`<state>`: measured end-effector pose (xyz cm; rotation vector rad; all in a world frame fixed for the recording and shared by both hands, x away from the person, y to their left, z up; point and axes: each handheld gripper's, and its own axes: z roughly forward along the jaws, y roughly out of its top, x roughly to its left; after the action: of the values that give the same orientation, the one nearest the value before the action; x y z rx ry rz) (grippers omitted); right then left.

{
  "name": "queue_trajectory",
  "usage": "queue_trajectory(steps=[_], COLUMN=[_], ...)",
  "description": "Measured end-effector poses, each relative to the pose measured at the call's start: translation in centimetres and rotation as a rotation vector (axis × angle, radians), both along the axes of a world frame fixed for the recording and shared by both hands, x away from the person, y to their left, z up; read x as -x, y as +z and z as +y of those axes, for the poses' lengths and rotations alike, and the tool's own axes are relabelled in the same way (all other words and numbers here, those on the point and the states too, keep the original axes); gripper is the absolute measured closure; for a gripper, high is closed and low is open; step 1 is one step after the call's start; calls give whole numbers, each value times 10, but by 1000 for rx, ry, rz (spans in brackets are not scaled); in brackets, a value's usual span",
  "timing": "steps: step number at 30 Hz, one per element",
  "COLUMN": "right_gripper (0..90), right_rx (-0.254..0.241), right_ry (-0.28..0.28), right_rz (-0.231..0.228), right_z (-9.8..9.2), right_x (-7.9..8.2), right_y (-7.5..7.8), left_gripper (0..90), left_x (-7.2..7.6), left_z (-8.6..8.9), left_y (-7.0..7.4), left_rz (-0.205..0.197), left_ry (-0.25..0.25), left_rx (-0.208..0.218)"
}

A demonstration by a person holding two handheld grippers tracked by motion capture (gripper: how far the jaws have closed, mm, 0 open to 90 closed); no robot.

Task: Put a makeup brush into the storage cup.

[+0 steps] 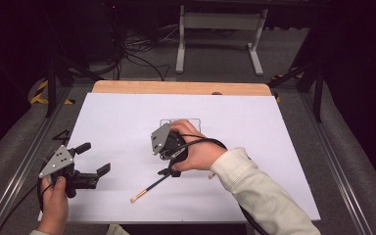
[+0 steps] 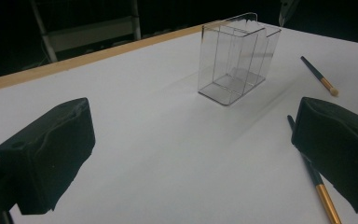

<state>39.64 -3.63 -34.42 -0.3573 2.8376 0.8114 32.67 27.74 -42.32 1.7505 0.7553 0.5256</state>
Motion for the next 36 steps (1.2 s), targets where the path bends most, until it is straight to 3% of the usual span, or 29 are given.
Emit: queue_trajectory(steps=[3,9,15,27,33,36], right_gripper=[66,82,93,163,170,173], right_rx=[15,109,145,138,156,189], right_ry=[16,59,67,27,23,21], right_rz=[2,-36,-35,67,81,88], right_z=[4,14,20,23,26,29], right_x=[0,2,3,1,-1,-1], right_y=[-2,-4,-6,-21,-27,-31], left_gripper=[4,3,4,4,4,4], left_x=[1,2,0,-2,-2,-2], left_z=[1,2,1,0,0,0], left_y=[-1,-1,-1,-1,-2,-2], left_rz=[3,5,7,7,8,9], left_ry=[4,8,5,1,-1,-2], left_rx=[-1,-2,-3,0,1,0])
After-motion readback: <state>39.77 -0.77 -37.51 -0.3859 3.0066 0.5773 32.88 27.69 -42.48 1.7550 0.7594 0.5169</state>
